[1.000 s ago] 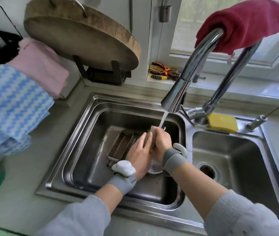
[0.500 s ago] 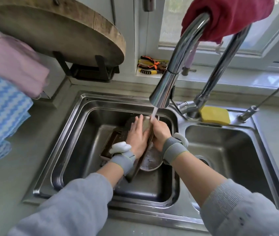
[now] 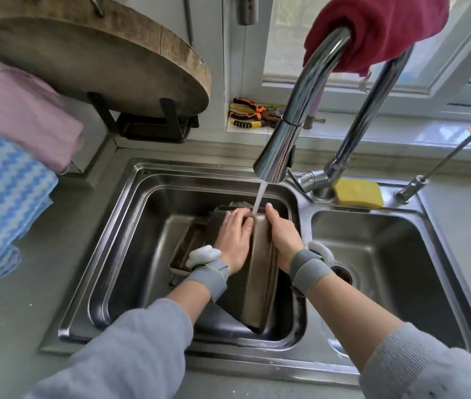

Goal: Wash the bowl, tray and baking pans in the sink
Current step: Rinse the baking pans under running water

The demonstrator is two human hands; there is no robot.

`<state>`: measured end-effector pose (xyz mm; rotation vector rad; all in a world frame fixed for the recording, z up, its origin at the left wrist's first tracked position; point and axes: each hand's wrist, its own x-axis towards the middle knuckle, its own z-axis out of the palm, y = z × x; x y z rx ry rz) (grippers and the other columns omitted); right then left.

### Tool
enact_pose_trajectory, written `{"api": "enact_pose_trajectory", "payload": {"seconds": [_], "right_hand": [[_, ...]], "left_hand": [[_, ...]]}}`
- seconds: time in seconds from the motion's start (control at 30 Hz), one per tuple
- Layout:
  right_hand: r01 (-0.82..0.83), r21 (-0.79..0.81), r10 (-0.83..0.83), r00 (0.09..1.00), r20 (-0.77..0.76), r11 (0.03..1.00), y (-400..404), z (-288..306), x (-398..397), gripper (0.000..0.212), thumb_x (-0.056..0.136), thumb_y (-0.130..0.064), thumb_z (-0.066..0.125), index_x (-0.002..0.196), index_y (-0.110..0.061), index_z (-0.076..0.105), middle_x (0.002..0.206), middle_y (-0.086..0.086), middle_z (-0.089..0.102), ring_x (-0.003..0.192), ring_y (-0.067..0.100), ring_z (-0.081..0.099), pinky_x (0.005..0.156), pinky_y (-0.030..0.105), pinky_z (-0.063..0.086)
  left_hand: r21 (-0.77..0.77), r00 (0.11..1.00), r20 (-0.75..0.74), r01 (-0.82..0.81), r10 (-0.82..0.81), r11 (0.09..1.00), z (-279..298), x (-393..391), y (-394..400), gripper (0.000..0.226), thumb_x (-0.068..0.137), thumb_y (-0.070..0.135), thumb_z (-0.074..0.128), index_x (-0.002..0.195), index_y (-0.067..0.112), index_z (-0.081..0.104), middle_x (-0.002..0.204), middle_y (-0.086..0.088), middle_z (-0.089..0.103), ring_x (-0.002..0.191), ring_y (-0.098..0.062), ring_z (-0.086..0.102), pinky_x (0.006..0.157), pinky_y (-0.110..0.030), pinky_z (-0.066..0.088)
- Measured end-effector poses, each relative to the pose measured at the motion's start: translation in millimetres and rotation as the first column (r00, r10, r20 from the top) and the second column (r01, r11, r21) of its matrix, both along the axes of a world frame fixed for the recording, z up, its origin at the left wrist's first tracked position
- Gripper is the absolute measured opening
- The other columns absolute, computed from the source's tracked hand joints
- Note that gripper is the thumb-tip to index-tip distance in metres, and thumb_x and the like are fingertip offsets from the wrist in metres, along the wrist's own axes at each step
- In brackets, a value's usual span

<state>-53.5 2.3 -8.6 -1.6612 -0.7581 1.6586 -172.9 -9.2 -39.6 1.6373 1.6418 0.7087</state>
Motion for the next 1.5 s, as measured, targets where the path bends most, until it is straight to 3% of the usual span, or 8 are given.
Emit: {"api": "enact_pose_trajectory", "payload": {"seconds": [0.13,0.3,0.47,0.6,0.8,1.0,1.13,1.5], "right_hand": [[0.014,0.037,-0.014,1.0,-0.011,0.999,-9.4,-6.6,15.4,0.055,0.093,-0.052,0.05,0.12,-0.006,0.064,0.115,0.007,0.069,0.107,0.017,0.064,0.093,0.027,0.049],[0.113,0.059,-0.111,0.993,-0.04,0.992,-17.4,-2.6,13.7,0.042,0.095,-0.045,0.05,0.111,-0.01,0.068,0.109,0.012,0.071,0.098,0.018,0.067,0.091,0.03,0.052],[0.11,0.063,-0.107,0.993,-0.056,0.992,-16.6,3.2,35.0,0.047,0.094,-0.049,0.049,0.117,-0.011,0.064,0.108,0.005,0.071,0.103,0.017,0.066,0.098,0.032,0.048],[0.123,0.06,-0.118,0.991,-0.07,0.991,-14.6,0.9,45.9,0.069,0.084,-0.061,0.057,0.124,-0.005,0.061,0.112,0.009,0.069,0.109,0.025,0.063,0.107,0.045,0.042],[0.205,0.037,-0.202,0.977,-0.061,0.978,-3.6,-2.1,57.6,0.054,0.085,-0.059,0.057,0.103,-0.009,0.066,0.098,0.01,0.072,0.097,0.026,0.067,0.098,0.042,0.049],[0.237,0.088,-0.252,0.93,0.267,0.968,18.9,-9.4,63.5,0.052,0.096,-0.048,0.045,0.109,-0.001,0.065,0.103,0.008,0.062,0.107,0.028,0.058,0.097,0.034,0.044],[0.22,0.073,-0.232,0.925,0.3,0.973,34.0,-17.8,50.8,0.057,0.099,-0.047,0.035,0.133,-0.004,0.052,0.139,0.014,0.051,0.129,0.031,0.046,0.112,0.041,0.032],[-0.267,0.242,0.077,0.804,0.59,0.933,30.9,-38.3,-41.5,0.07,0.096,-0.025,0.05,0.149,0.003,0.013,0.154,0.023,0.018,0.144,0.035,0.017,0.116,0.037,0.014]], "left_hand": [[-0.201,0.971,-0.231,0.008,-0.055,0.98,1.1,-14.4,21.8,0.046,0.104,0.027,0.021,0.139,0.006,0.042,0.147,-0.01,0.04,0.141,-0.02,0.028,0.119,-0.031,0.005],[-0.054,0.982,-0.099,0.155,-0.16,0.986,9.4,22.2,3.8,0.053,0.099,0.042,0.023,0.128,0.007,0.05,0.136,-0.011,0.048,0.135,-0.025,0.033,0.115,-0.032,0.018],[-0.252,0.991,-0.123,-0.076,0.046,0.965,-5.0,-10.4,31.2,0.052,0.101,0.042,0.026,0.145,0.015,0.033,0.156,-0.005,0.021,0.147,-0.025,0.009,0.121,-0.036,0.003],[-0.54,0.958,-0.064,-0.268,0.279,0.798,-9.7,-39.0,31.6,0.074,0.095,0.061,0.02,0.152,0.015,0.011,0.158,-0.011,0.017,0.145,-0.03,0.018,0.12,-0.037,0.01],[-0.609,0.937,-0.036,-0.297,0.348,0.735,-14.7,-74.3,18.1,0.092,0.085,0.076,0.027,0.138,0.004,0.045,0.147,-0.011,0.042,0.137,-0.028,0.037,0.116,-0.034,0.023],[-0.703,0.804,0.286,-0.193,0.521,0.684,-10.3,-88.5,15.4,0.11,0.03,0.086,0.07,0.11,0.011,0.07,0.104,-0.004,0.073,0.097,-0.024,0.069,0.097,-0.04,0.05],[-0.675,0.757,0.332,-0.226,0.563,0.702,-7.6,-98.9,10.3,0.104,0.033,0.085,0.07,0.103,0.008,0.071,0.097,-0.009,0.074,0.093,-0.027,0.07,0.093,-0.045,0.052],[-0.461,0.725,0.182,-0.534,0.664,0.709,12.4,-114.3,-10.6,0.064,0.091,0.06,0.042,0.112,0.004,0.066,0.114,-0.014,0.066,0.106,-0.03,0.062,0.099,-0.039,0.046]]}}
